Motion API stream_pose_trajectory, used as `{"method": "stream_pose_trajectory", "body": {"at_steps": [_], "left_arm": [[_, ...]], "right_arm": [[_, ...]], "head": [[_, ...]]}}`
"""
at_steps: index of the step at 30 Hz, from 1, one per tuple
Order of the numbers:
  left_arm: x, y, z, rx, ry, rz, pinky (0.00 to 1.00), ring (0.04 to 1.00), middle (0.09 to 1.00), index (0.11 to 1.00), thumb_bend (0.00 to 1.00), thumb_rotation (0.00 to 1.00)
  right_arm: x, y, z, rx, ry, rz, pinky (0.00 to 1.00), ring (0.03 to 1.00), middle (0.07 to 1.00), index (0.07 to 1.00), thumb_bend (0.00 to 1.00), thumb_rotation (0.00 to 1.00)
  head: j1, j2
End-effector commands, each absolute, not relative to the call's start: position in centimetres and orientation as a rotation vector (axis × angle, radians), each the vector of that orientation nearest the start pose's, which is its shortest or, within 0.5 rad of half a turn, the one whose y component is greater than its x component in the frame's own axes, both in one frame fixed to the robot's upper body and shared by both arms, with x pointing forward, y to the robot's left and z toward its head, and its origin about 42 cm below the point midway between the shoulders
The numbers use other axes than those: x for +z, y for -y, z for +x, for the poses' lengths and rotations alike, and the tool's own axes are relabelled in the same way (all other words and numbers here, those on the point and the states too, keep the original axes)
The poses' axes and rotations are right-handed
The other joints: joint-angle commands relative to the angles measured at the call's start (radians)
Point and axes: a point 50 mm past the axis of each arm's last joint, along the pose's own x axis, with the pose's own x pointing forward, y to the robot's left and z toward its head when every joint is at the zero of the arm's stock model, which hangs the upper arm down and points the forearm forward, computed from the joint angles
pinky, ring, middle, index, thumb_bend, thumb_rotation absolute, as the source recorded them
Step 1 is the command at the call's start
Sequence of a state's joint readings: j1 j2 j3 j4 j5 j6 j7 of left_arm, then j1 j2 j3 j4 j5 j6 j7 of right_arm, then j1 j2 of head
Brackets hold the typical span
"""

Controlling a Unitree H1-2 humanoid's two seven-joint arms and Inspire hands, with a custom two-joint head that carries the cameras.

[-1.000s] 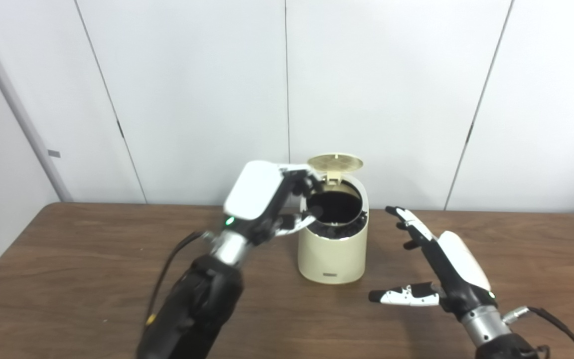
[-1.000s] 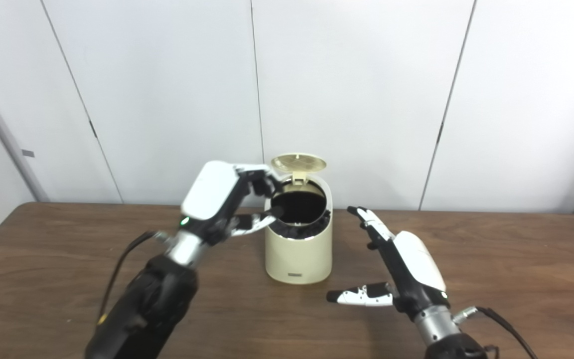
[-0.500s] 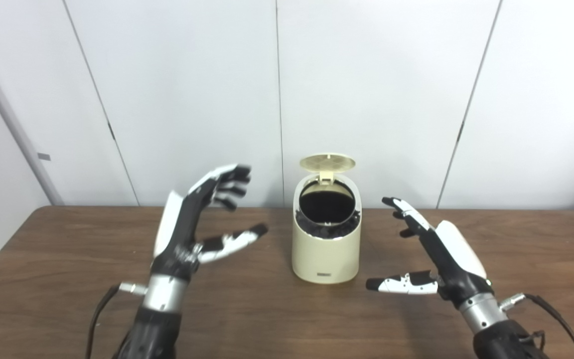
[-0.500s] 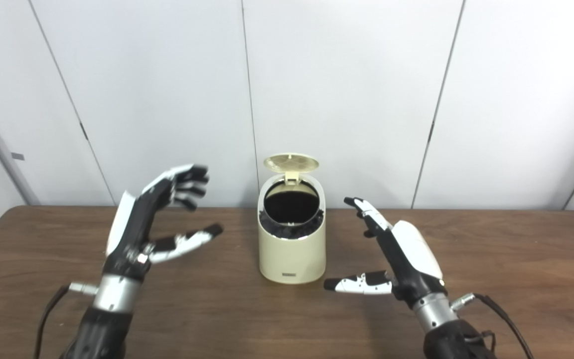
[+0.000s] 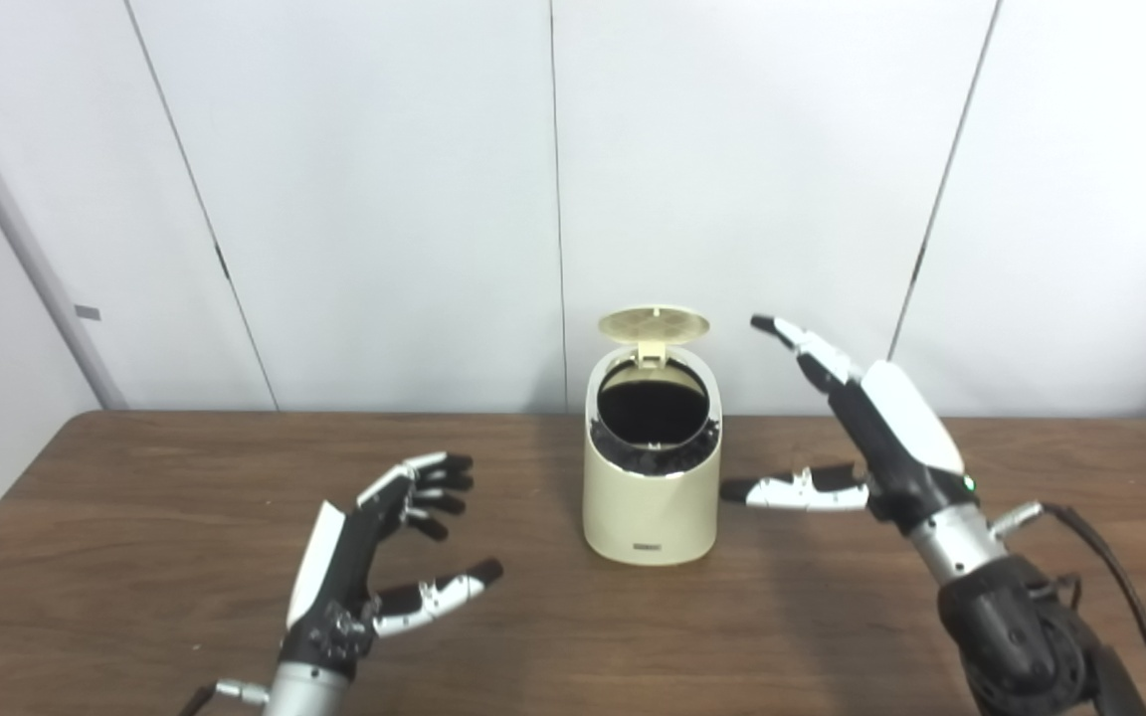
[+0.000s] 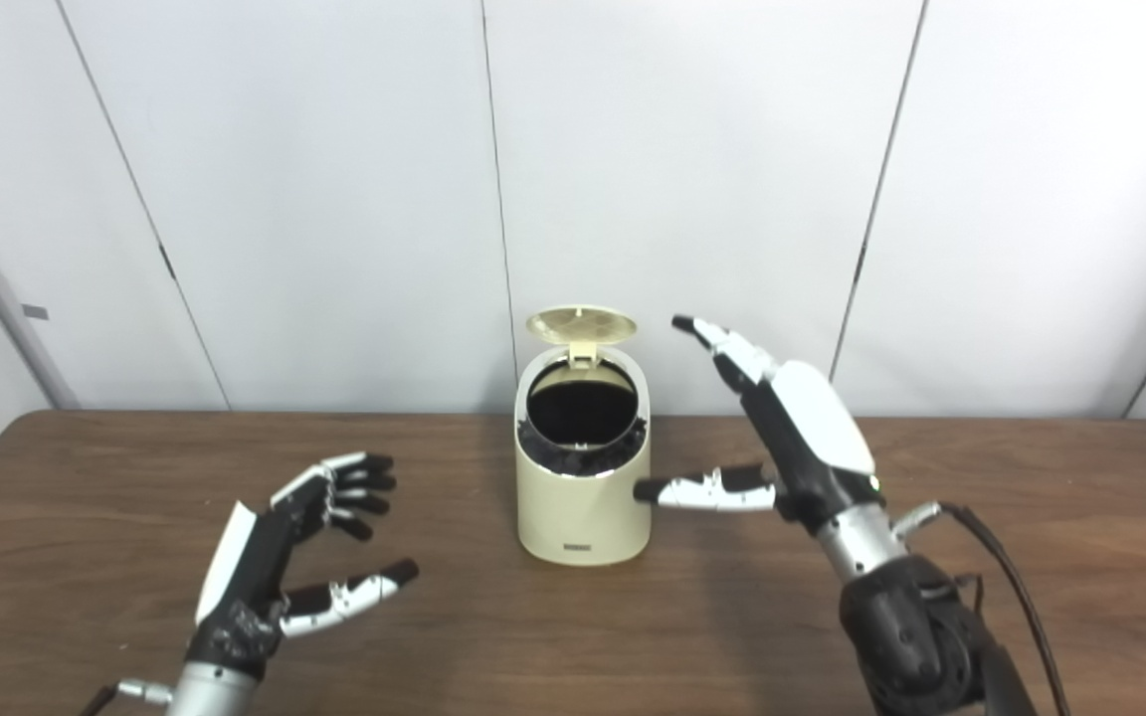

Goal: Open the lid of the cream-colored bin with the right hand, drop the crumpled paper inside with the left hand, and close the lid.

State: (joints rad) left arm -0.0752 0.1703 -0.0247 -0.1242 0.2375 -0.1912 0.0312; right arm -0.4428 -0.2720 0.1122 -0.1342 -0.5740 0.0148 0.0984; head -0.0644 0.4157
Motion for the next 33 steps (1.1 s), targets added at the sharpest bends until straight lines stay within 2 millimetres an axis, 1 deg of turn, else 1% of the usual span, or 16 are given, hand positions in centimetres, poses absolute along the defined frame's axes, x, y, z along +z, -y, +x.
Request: {"method": "stream_pose_trajectory", "body": {"at_steps": [1,4,5,7,10,13,21,25,28,30,33], "left_arm": [[17.3,-24.3,30.3,-0.042,0.46,0.405,0.54,0.649,0.714,0.751,0.69,0.01],[16.1,-24.2,29.8,-0.049,0.432,0.401,0.55,0.653,0.715,0.753,0.69,0.0],[15.8,-24.2,29.7,-0.051,0.428,0.397,0.54,0.653,0.715,0.753,0.69,0.0],[15.5,-24.1,29.5,-0.056,0.421,0.393,0.54,0.653,0.716,0.754,0.69,0.0],[15.1,-23.9,29.2,-0.064,0.403,0.389,0.54,0.652,0.715,0.751,0.7,0.0],[15.0,-23.9,29.2,-0.07,0.406,0.386,0.54,0.648,0.71,0.744,0.72,0.0],[15.2,-24.2,29.2,-0.076,0.403,0.393,0.55,0.666,0.724,0.763,0.72,0.0],[15.2,-24.3,29.1,-0.071,0.403,0.408,0.53,0.652,0.717,0.76,0.72,0.0],[15.1,-24.4,28.9,-0.076,0.402,0.41,0.52,0.647,0.715,0.762,0.71,0.0],[15.2,-24.3,28.9,-0.078,0.4,0.414,0.53,0.652,0.715,0.76,0.71,0.0],[15.2,-24.2,28.9,-0.081,0.399,0.417,0.53,0.653,0.714,0.754,0.71,0.0]], "right_arm": [[30.9,21.4,39.2,0.087,0.637,-0.884,0.78,0.897,0.928,0.916,0.74,0.5],[32.3,20.7,39.9,0.103,0.654,-0.902,0.71,0.865,0.929,0.912,0.74,0.48],[32.6,20.6,40.1,0.105,0.658,-0.91,0.68,0.846,0.928,0.912,0.75,0.49],[33.1,20.5,40.4,0.105,0.667,-0.927,0.66,0.833,0.924,0.911,0.75,0.5],[34.0,20.3,41.0,0.108,0.675,-0.928,0.65,0.828,0.911,0.9,0.76,0.47],[34.6,20.1,41.3,0.114,0.67,-0.938,0.65,0.838,0.903,0.89,0.74,0.44],[35.4,19.6,41.7,0.136,0.673,-1.016,0.64,0.817,0.886,0.879,0.75,0.48],[35.4,19.1,41.7,0.151,0.673,-1.041,0.67,0.833,0.884,0.879,0.73,0.51],[35.3,18.8,41.8,0.167,0.687,-1.05,0.69,0.851,0.882,0.875,0.73,0.48],[35.2,18.6,41.9,0.174,0.694,-1.071,0.73,0.871,0.882,0.876,0.73,0.48],[35.3,18.5,42.1,0.189,0.696,-1.095,0.84,0.934,0.885,0.875,0.73,0.5]], "head": [[-0.001,0.0],[-0.002,-0.002],[-0.002,-0.002],[-0.002,0.0],[0.002,-0.005],[0.004,-0.004],[0.011,-0.004],[0.013,-0.003],[0.015,-0.002],[0.015,-0.002],[0.016,-0.001]]}}
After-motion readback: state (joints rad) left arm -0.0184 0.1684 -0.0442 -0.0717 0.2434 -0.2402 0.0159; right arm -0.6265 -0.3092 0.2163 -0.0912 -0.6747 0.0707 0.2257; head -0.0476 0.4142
